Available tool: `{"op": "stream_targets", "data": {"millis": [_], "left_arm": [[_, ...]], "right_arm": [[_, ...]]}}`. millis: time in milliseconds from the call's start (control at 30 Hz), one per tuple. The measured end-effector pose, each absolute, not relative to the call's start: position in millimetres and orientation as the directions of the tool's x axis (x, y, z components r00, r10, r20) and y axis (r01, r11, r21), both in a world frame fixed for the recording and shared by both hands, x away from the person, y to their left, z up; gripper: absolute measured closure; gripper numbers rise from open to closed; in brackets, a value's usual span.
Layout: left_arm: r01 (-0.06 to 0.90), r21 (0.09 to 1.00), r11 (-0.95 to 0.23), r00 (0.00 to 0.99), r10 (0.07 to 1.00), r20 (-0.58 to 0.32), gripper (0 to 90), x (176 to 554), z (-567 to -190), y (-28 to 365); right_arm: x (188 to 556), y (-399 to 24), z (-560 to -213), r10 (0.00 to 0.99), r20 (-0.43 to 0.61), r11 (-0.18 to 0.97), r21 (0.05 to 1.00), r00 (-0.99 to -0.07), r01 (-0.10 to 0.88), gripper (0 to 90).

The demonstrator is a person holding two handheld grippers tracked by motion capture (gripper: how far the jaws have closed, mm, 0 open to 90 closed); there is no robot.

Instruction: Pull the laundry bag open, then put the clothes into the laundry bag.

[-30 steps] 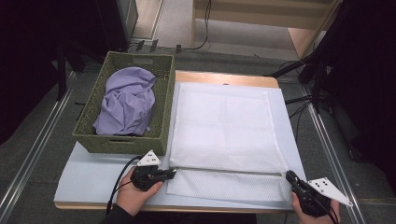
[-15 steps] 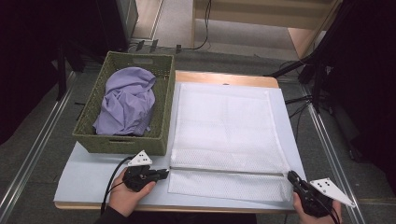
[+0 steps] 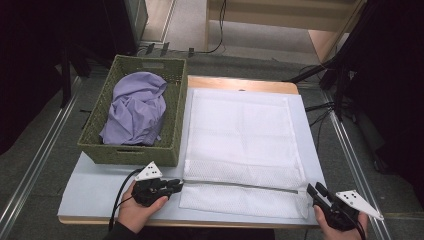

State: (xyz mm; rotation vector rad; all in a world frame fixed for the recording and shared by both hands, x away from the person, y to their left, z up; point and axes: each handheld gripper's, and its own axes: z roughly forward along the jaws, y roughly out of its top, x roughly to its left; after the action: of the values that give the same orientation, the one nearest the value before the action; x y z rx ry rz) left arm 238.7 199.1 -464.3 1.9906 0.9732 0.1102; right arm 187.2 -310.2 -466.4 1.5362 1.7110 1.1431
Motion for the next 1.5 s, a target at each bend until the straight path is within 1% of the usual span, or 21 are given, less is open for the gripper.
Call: {"op": "stream_targets", "data": {"millis": [33,100,133,167,233,267,333,433,567,600,767,800,900,967,1033,1100,1167,1267,1300,1400,1500], "left_arm": [[0.591,0.751,-0.295,0.688,0.671,-0.278,68.9,239,-464,199],[0.579,0.767,-0.275,0.687,0.671,-0.278,68.2,237,-461,198],[0.571,0.775,-0.27,0.69,0.669,-0.274,67.2,237,-460,198],[0.563,0.782,-0.266,0.691,0.671,-0.269,67.2,236,-458,198],[0.549,0.795,-0.257,0.695,0.669,-0.264,68.0,235,-454,197],[0.545,0.801,-0.248,0.694,0.669,-0.266,68.0,234,-453,196],[0.539,0.806,-0.243,0.696,0.668,-0.264,70.6,234,-450,193],[0.528,0.812,-0.249,0.708,0.657,-0.258,72.3,234,-447,187],[0.518,0.813,-0.264,0.721,0.646,-0.25,76.8,233,-445,177],[0.516,0.814,-0.267,0.726,0.641,-0.25,79.7,234,-445,174],[0.502,0.813,-0.293,0.749,0.618,-0.24,84.3,234,-445,156],[0.502,0.811,-0.3,0.754,0.612,-0.24,86.4,234,-445,151],[0.499,0.802,-0.328,0.769,0.594,-0.236,88.1,234,-449,140],[0.499,0.791,-0.353,0.78,0.581,-0.232,89.8,234,-455,131],[0.5,0.775,-0.386,0.785,0.579,-0.218,90.0,233,-464,123],[0.506,0.768,-0.393,0.786,0.576,-0.224,90.0,234,-468,120],[0.51,0.758,-0.406,0.786,0.579,-0.219,90.0,234,-472,119],[0.513,0.745,-0.427,0.786,0.583,-0.208,90.0,234,-476,117],[0.514,0.743,-0.428,0.785,0.584,-0.206,90.0,233,-476,117],[0.519,0.729,-0.446,0.781,0.594,-0.192,90.0,233,-479,115],[0.524,0.729,-0.44,0.779,0.594,-0.201,90.0,233,-480,115]], "right_arm": [[187,-310,-466,0.975,0.128,-0.023,0.87,-0.181,0.492,62.8],[187,-308,-465,0.974,0.124,-0.016,0.874,-0.191,0.486,60.7],[187,-304,-462,0.968,0.124,-0.004,0.879,-0.22,0.477,59.8],[187,-304,-462,0.968,0.124,-0.004,0.879,-0.22,0.477,59.8],[186,-293,-457,0.957,0.113,0.021,0.893,-0.269,0.449,61.1],[186,-293,-457,0.957,0.113,0.021,0.893,-0.269,0.449,61.1],[188,-282,-452,0.947,0.113,0.034,0.897,-0.302,0.44,62.6],[189,-275,-450,0.943,0.106,0.048,0.894,-0.315,0.445,63.7],[194,-261,-450,0.932,0.111,0.062,0.89,-0.346,0.451,69.7],[197,-254,-450,0.924,0.108,0.077,0.887,-0.366,0.455,72.7],[203,-239,-451,0.904,0.127,0.092,0.875,-0.409,0.475,74.7],[207,-229,-452,0.895,0.116,0.116,0.873,-0.431,0.475,75.7],[210,-221,-452,0.887,0.113,0.129,0.87,-0.447,0.476,76.3],[214,-214,-453,0.875,0.13,0.132,0.863,-0.467,0.487,75.0],[218,-202,-452,0.859,0.136,0.161,0.843,-0.493,0.513,74.8],[219,-199,-452,0.858,0.131,0.168,0.842,-0.497,0.512,74.3],[221,-194,-452,0.854,0.119,0.183,0.843,-0.506,0.506,71.3],[227,-182,-455,0.839,0.115,0.204,0.839,-0.531,0.504,58.3],[227,-182,-455,0.839,0.115,0.204,0.839,-0.531,0.504,58.3],[232,-172,-460,0.815,0.12,0.238,0.823,-0.567,0.517,52.8],[236,-164,-464,0.803,0.108,0.274,0.806,-0.586,0.524,49.6]]}}
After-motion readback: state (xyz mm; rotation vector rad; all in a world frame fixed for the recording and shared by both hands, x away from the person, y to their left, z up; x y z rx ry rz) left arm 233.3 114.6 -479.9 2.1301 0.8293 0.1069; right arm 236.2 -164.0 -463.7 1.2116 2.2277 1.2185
